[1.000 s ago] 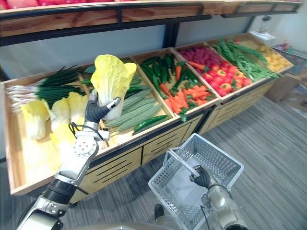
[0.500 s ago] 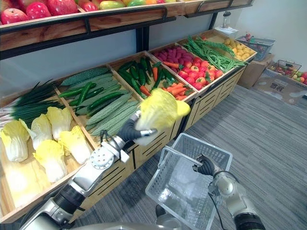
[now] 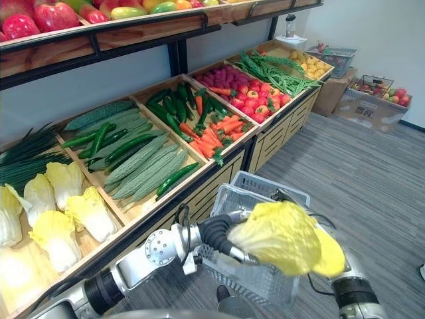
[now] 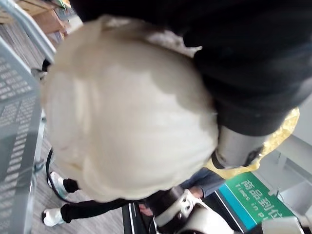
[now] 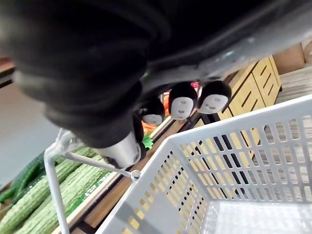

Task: Pick vegetable in the basket

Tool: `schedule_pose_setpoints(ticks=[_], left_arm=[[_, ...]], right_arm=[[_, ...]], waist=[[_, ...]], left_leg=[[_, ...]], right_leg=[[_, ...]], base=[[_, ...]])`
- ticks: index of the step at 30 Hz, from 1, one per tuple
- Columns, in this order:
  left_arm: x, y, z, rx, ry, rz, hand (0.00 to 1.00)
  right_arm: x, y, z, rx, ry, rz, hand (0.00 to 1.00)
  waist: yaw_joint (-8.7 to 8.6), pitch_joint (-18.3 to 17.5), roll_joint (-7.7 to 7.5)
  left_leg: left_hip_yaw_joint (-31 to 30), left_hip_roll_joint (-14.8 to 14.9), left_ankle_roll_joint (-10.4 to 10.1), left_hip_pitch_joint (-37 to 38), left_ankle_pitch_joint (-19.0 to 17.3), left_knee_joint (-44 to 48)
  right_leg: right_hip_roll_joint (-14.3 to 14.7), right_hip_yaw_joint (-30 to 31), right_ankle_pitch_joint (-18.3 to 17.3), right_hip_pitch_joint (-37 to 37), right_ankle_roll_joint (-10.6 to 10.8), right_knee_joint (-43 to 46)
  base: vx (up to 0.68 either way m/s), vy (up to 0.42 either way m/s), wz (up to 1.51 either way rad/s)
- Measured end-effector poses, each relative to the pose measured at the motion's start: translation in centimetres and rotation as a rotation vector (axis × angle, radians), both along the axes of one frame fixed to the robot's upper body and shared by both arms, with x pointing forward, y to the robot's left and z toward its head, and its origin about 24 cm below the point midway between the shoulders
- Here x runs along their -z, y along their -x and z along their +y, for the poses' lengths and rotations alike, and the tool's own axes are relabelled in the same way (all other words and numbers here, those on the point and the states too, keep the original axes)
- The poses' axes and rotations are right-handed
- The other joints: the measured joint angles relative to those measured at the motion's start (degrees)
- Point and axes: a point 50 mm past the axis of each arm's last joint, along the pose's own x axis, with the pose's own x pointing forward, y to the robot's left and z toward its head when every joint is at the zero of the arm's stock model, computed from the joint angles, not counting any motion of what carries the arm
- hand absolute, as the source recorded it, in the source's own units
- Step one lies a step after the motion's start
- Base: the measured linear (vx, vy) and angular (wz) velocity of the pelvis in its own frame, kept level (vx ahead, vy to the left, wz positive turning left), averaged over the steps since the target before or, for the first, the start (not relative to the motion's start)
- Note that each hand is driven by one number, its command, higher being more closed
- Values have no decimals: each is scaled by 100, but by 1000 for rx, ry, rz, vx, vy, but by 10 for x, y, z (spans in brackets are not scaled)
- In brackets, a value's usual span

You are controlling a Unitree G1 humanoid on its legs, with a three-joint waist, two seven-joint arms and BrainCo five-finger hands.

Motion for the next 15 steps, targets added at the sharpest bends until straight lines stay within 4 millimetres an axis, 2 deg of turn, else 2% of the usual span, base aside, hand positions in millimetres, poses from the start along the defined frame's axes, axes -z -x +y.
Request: schedule_pose_setpoints(ticks=[7, 15], left_arm=[[16, 8, 3, 88, -114, -1, 100], [40, -14, 9, -16, -235, 18, 100]], right_arm=[[-17, -4, 7, -124, 1, 2, 100], [-17, -3, 14, -236, -3, 98, 100]], waist=[[-195, -12, 18], [-377, -44, 84]], left_leg=[[132, 0, -25, 55, -16, -21], [418, -48, -32, 237, -12, -120]], right_leg=[[4, -13, -140, -57, -60, 76], [78, 79, -163, -134, -47, 203]], base=[[-2, 2, -4], [5, 14, -14]])
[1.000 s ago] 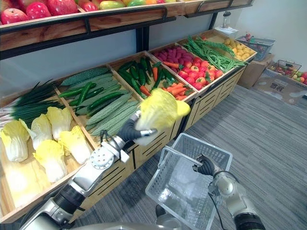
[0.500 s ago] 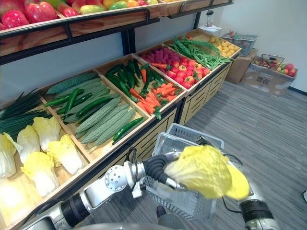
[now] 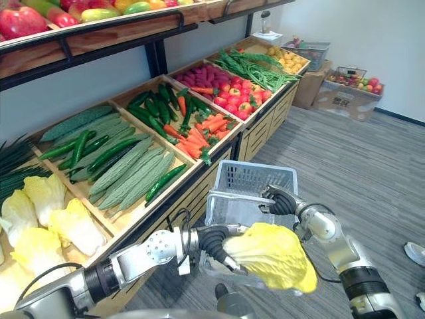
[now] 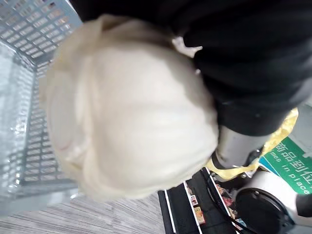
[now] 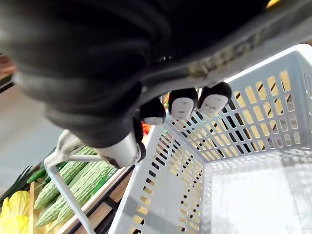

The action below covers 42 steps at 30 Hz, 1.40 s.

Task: Pick vegetable in the basket

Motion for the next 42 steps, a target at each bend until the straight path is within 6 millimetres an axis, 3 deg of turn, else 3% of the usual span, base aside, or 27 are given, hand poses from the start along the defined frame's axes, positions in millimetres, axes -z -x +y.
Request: schedule_pose_setpoints(ticks=[8, 24, 25, 36, 42], left_arm=[[20, -28, 12, -197, -116, -56, 100], [58, -41, 13, -338, -308, -79, 100], [61, -42, 14, -353, -325, -76, 0], [73, -50, 22, -473, -396, -91, 0], [75, -50, 21, -472, -417, -102, 0]], right_arm=[[-3, 3, 13, -129, -7, 65, 100], [-14, -2, 27, -243, -52, 119, 100], [-17, -4, 30, -263, -58, 119, 100], [-25, -9, 41, -329, -66, 115, 100], [-18, -10, 37, -290, -73, 152, 100]], waist=[[-120, -1, 1], [-359, 0, 0], [-393, 1, -1], [-532, 25, -31], [-529, 114, -39]], left_leg=[[259, -74, -1, 130, 1, -74], [463, -265, -31, 283, 30, -242], [485, -287, -31, 289, 31, -277], [584, -420, -20, 286, 35, -316], [564, -426, -17, 273, 36, -367]], right_leg=[[58, 204, -13, -75, -22, 96], [94, 494, 65, -85, 85, 97], [94, 531, 72, -97, 95, 97], [83, 718, 119, -175, 160, 64], [69, 704, 123, -175, 164, 45]], base=[[-17, 13, -15], [-10, 12, -9], [-30, -6, -11], [-16, -8, -8], [-1, -6, 1]])
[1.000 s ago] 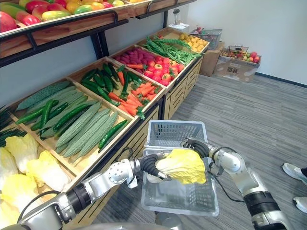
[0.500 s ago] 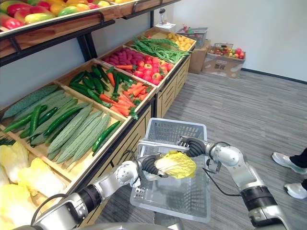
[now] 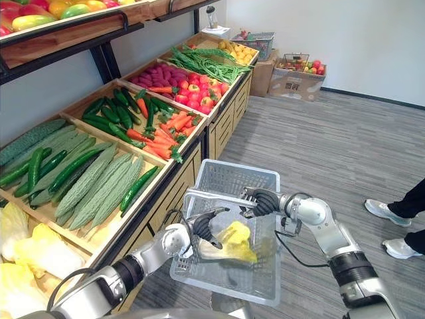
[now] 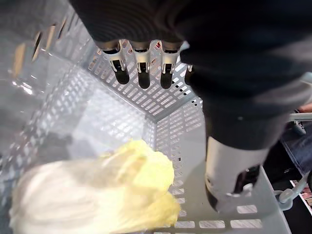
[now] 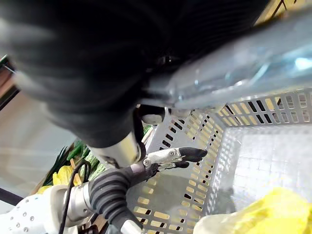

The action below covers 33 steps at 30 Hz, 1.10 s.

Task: Pick vegetable in the basket

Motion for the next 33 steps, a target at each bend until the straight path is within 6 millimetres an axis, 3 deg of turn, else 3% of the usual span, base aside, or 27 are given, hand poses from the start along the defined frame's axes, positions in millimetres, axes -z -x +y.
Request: schedule_pose_setpoints(ticks=[5, 9, 14, 18, 23, 25, 26, 28, 33], left_arm=[[-4, -1, -2, 7, 13, -9, 0], [-27, -2, -11, 40, 126, -18, 0], [-53, 26, -29, 132, 363, 48, 0], [-67, 52, -20, 198, 478, 97, 0], [-91, 60, 21, 145, 609, 42, 0], [-117, 49, 51, 45, 719, -87, 0], [-124, 46, 59, 15, 745, -129, 0], [-147, 35, 96, -130, 788, -327, 0], [-172, 29, 159, -455, 822, -616, 0]], right_arm=[[7, -3, -8, 93, 11, 26, 100], [22, -5, -22, 252, 19, 67, 100], [47, 4, -43, 494, 5, 94, 100], [73, 22, -63, 724, -40, 143, 100], [106, 59, -102, 1062, -65, 230, 100], [124, 86, -123, 1263, -101, 293, 100], [129, 93, -126, 1304, -107, 312, 100], [145, 121, -137, 1448, -109, 376, 100], [163, 164, -145, 1615, -83, 463, 100]], waist=[[1, 70, -14], [73, 94, -5], [318, 146, 21], [534, 141, 29], [843, 120, 21], [994, 105, 30], [1020, 106, 28], [1164, 105, 30], [1397, 89, -8]], left_leg=[[-164, -4, 31, -97, 19, -21], [-377, 0, 61, -201, 40, -39], [-849, 7, 153, -339, 113, -90], [-1384, -25, 225, -452, 252, -201], [-2178, -190, 329, -649, 555, -571], [-2581, -244, 379, -753, 715, -737], [-2691, -253, 397, -790, 754, -760], [-3042, -285, 433, -881, 925, -926], [-3613, -280, 453, -1023, 1150, -1035]], right_leg=[[-91, -146, 4, 0, 7, -22], [-196, -365, 5, 16, 9, -20], [-391, -797, 3, 201, 7, -108], [-580, -1257, -11, 399, -12, -205], [-839, -1909, -11, 628, -15, -406], [-907, -2269, -12, 743, -16, -489], [-928, -2356, -15, 771, -18, -503], [-983, -2667, -20, 874, -22, -580], [-994, -2971, -48, 1026, -33, -608]], base=[[4, -12, 18], [11, -7, 29], [-15, -11, 46], [-15, -18, 71], [-24, -20, 77], [-24, -46, 85], [-14, -51, 82], [-20, -37, 76], [-14, -30, 58]])
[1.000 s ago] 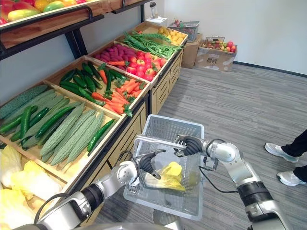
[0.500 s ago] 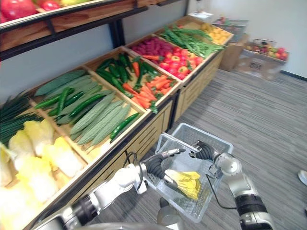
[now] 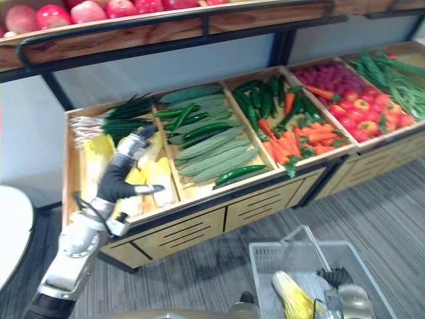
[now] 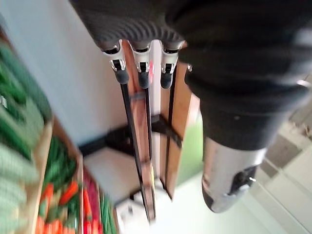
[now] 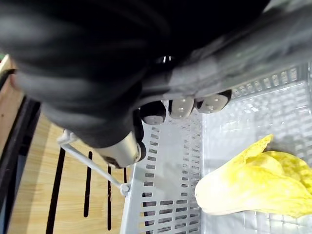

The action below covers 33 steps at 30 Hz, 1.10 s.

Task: Pick vegetable in the basket

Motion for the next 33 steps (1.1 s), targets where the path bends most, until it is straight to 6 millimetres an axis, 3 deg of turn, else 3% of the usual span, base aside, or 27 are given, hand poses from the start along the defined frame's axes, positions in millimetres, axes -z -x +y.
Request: schedule_pose_setpoints(ticks=[5, 8, 13, 15, 16, 19, 24, 26, 29, 33], left_arm=[[2, 8, 62, -400, 103, -22, 0], [45, 23, 108, -725, 207, 124, 0], [112, 65, 139, -1066, 259, 365, 0], [149, 91, 147, -1198, 233, 535, 0], [167, 104, 148, -1269, 236, 614, 0], [195, 128, 146, -1380, 156, 760, 0], [232, 172, 147, -1474, 133, 1073, 0], [250, 192, 140, -1424, 163, 1270, 0], [275, 219, 121, -1269, 370, 1528, 0], [283, 226, 110, -1158, 460, 1642, 0]], right_arm=[[14, 28, 9, 115, -41, 28, 100], [20, 39, 15, 198, -29, 27, 100], [30, 49, 31, 229, -35, 48, 100], [33, 49, 36, 230, -47, 50, 100], [34, 50, 38, 231, -50, 54, 100], [35, 50, 41, 233, -53, 56, 100], [35, 47, 41, 195, -46, 62, 100], [34, 45, 41, 185, -48, 52, 100], [33, 43, 41, 153, -42, 42, 100], [33, 41, 43, 110, -33, 42, 100]], waist=[[135, -112, -113], [165, -196, -122], [177, -233, -172], [185, -239, -173], [185, -244, -179], [208, -282, -188], [201, -290, -187], [178, -286, -175], [167, -292, -163], [160, -285, -152]], left_leg=[[-352, 26, 11, -125, 105, 11], [-528, 18, 17, -176, 154, 4], [-729, 24, 10, -276, 150, -2], [-758, 28, 8, -261, 149, -7], [-776, 32, 5, -250, 146, -6], [-768, 47, -2, -245, 147, -5], [-601, 90, -45, -115, 118, -4], [-572, 92, -43, -63, 108, -6], [-458, 94, -45, 2, 74, -4], [-399, 92, -64, 38, 31, 11]], right_leg=[[3, -314, -78, 98, -116, -25], [-16, -464, -139, 159, -141, -52], [-14, -604, -200, 190, -95, -98], [8, -602, -199, 249, -91, -164], [19, -604, -197, 284, -89, -190], [42, -599, -187, 289, -81, -224], [113, -429, -139, 323, -69, -267], [120, -401, -137, 323, -68, -268], [132, -299, -136, 312, -67, -266], [130, -239, -135, 321, -65, -263]], base=[[-36, -39, 36], [-46, -28, 25], [-46, -21, 18], [-13, -13, 6], [0, -11, 6], [16, -3, 0], [44, -1, -18], [49, 1, -9], [30, 6, -15], [-23, -2, -10]])
